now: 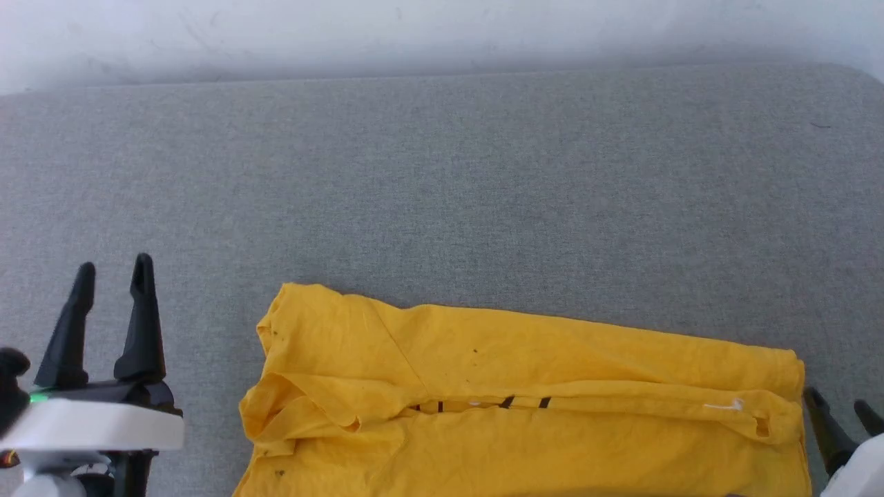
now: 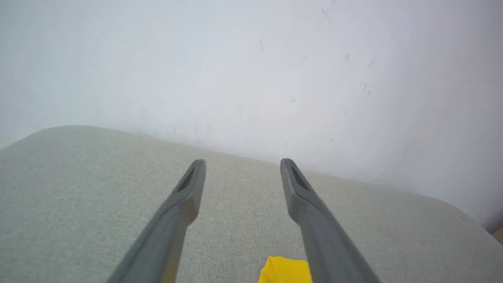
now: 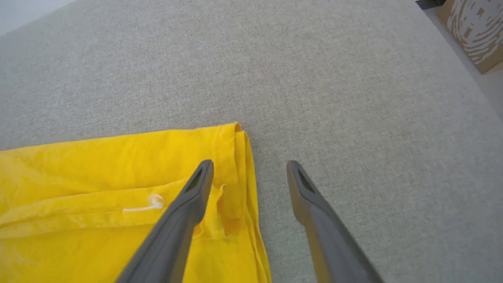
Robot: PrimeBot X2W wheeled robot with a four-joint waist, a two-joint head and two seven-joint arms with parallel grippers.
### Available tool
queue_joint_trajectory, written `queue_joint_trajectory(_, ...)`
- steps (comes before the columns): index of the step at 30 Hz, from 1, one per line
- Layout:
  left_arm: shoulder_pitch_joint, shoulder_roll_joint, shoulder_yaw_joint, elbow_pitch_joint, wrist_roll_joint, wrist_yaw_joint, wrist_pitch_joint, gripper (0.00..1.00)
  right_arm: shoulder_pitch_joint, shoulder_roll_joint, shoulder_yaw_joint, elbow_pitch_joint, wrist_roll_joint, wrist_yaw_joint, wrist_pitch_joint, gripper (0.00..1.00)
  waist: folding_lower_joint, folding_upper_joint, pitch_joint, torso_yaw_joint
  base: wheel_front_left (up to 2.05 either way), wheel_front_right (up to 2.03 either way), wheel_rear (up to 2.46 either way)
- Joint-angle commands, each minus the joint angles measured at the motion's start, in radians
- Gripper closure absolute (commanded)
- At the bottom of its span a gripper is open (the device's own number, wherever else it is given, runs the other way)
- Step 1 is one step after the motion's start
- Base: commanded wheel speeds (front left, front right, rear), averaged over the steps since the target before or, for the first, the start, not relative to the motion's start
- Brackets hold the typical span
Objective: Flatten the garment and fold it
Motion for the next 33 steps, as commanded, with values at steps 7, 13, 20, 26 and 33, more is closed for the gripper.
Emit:
queue_joint_trajectory(7, 0.113, -0.159, 0.131, -0.078, 0.347, -0.021, -0.004, 0.00, -0.004, 0.002, 0.000, 0.091, -0.013, -0.001, 0.006, 0.00, 0.0000, 0.0000, 0.000, 0.026, 0.00, 0.00, 0.00)
queue_joint_trajectory(13, 0.133, -0.219, 0.143, -0.034, 0.450, -0.080, -0.004, 0.00, -0.041, 0.002, 0.011, 0.172, -0.037, -0.001, -0.003, 0.00, 0.0000, 0.0000, 0.010, 0.052, 0.00, 0.00, 0.00)
queue_joint_trajectory(20, 0.107, -0.278, 0.162, 0.013, 0.473, -0.150, -0.004, 0.00, -0.060, 0.002, 0.038, 0.229, -0.038, -0.001, 0.065, 1.00, 0.0000, 0.0000, 0.026, 0.071, 0.00, 0.00, 0.00)
queue_joint_trajectory(26, 0.095, -0.311, 0.190, 0.033, 0.507, -0.184, -0.004, 0.00, -0.105, 0.002, -0.002, 0.169, -0.118, -0.001, 0.071, 1.00, 0.0000, 0.0000, 0.025, 0.069, 0.00, 0.00, 0.00)
queue_joint_trajectory(33, 0.102, -0.353, 0.213, 0.050, 0.541, -0.215, -0.004, 0.00, -0.153, -0.052, -0.076, 0.109, -0.195, -0.001, 0.127, 1.00, 0.0000, 0.0000, 0.018, 0.056, 0.00, 0.00, 0.00)
